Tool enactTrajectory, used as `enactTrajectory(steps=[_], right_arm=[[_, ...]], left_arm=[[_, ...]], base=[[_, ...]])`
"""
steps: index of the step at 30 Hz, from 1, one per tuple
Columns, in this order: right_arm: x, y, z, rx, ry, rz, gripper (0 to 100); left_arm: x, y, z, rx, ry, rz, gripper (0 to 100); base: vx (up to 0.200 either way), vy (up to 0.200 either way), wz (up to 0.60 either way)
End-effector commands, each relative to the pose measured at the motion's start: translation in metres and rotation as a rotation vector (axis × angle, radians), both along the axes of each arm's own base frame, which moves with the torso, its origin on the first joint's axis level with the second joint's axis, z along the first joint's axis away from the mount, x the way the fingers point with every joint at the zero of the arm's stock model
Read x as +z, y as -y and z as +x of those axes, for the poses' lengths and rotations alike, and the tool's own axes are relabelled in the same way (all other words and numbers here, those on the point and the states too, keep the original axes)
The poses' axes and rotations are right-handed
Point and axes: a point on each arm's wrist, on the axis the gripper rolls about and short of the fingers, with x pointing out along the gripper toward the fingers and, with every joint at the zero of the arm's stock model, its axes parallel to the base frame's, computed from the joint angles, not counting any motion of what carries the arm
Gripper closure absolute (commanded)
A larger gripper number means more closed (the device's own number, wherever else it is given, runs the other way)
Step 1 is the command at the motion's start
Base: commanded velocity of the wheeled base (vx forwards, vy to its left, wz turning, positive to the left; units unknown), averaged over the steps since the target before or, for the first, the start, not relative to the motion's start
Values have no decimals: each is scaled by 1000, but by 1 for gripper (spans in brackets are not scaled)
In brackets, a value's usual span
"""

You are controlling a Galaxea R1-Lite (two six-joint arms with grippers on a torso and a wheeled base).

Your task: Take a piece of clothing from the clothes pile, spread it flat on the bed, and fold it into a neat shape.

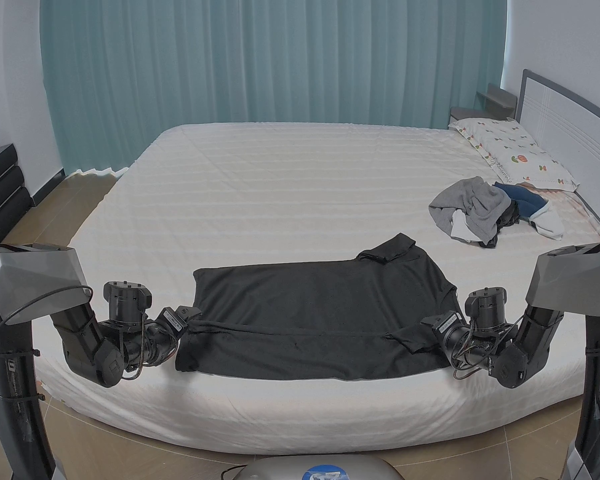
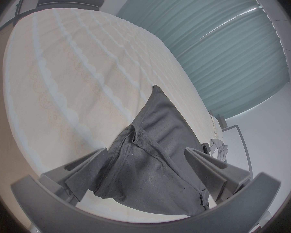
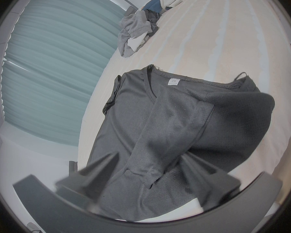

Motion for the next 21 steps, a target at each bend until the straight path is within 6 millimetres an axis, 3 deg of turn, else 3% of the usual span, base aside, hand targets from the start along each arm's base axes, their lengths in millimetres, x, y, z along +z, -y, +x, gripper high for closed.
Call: enactTrajectory(steps=[1,7,16,21], right_arm=[[-1,-4,-4,7,-11,-10,100],[1,-3,-7,-7,-13,-21,100],[28,0,-18,-3,36,-7,100],[23,3,-28,8,2,-32,100]], left_arm=[[-1,0,0,1,-3,0,0],[-2,0,0,-1,-4,3,0],[-2,0,0,-1,-4,3,0],[-2,0,0,2,-4,4,0]], base=[[0,0,0],[0,0,0],[0,0,0],[0,0,0]])
